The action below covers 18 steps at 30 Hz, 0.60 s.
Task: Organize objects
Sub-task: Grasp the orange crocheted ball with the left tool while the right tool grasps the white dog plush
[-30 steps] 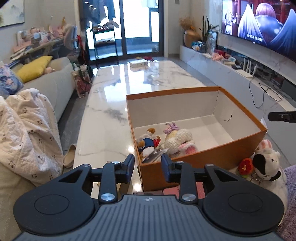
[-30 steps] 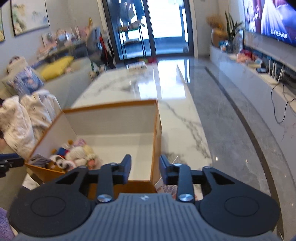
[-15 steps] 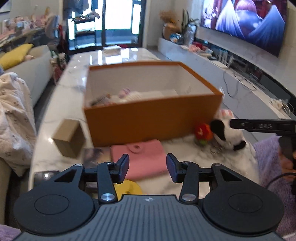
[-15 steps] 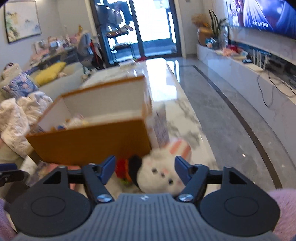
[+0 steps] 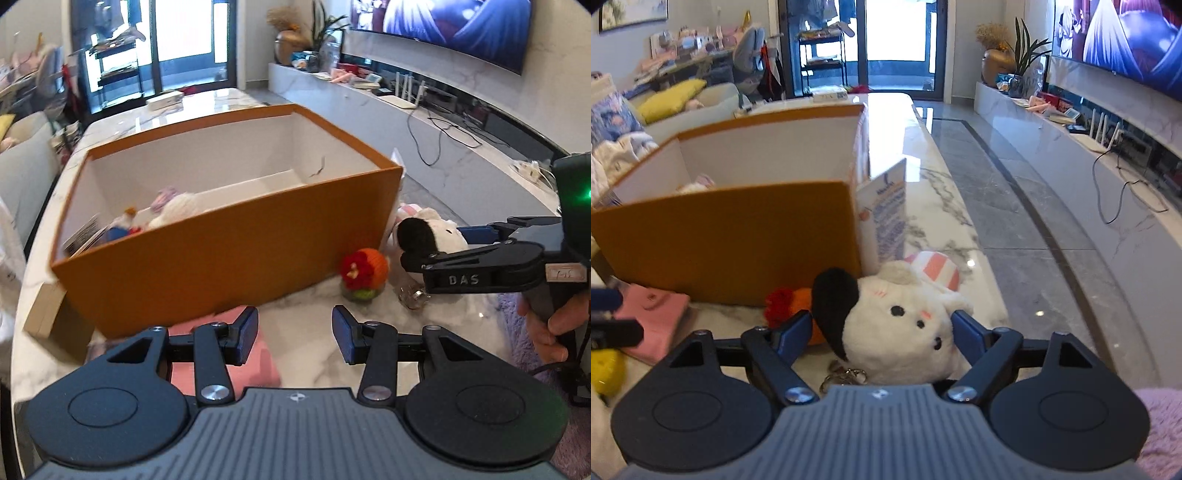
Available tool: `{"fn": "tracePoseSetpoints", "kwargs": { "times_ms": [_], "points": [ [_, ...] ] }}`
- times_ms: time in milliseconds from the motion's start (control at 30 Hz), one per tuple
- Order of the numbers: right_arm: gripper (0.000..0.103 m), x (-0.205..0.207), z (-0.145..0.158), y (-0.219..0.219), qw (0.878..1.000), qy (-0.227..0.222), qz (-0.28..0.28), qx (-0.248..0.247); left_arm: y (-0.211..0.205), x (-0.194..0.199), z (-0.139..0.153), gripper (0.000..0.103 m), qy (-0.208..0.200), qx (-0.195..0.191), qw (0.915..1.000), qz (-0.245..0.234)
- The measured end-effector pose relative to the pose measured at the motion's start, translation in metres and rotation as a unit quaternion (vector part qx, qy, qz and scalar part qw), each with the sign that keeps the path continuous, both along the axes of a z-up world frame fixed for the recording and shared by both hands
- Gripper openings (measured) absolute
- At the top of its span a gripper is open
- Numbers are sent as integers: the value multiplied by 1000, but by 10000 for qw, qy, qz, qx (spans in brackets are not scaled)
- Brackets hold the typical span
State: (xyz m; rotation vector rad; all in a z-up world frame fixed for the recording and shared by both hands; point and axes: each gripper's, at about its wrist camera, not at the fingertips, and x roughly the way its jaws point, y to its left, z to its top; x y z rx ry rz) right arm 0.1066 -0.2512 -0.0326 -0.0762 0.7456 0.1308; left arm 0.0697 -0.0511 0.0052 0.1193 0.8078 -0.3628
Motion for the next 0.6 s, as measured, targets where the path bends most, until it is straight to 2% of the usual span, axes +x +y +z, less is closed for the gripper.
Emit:
{"fn": "tracePoseSetpoints", "kwargs": {
  "times_ms": [33, 133, 200, 300, 467, 600],
  "points": [
    [72, 3, -1, -2, 9999, 49, -77, -70, -5, 3, -1, 51, -4, -1, 10000, -76],
    [68, 6, 3, -16, 9994, 201, -166, 210, -20, 12, -4, 58, -60, -47, 9993, -370],
    [67, 4, 7, -25, 9986, 281, -228, 387, -31, 16, -8, 62, -134, -106, 9982, -579],
    [67, 0, 9, -41, 9968, 386, -298, 639, -47, 23, -18, 62, -184, -106, 9960, -862],
    [68, 3, 2, -65, 9874, 544, -465, 1411, -72, 31, -35, 62, -340, 308, 9930, -1091],
    [68, 3, -3, -64, 9856, 461, -498, 1547, -86, 35, -45, 62, -352, 563, 9907, -1187]
  ]
}}
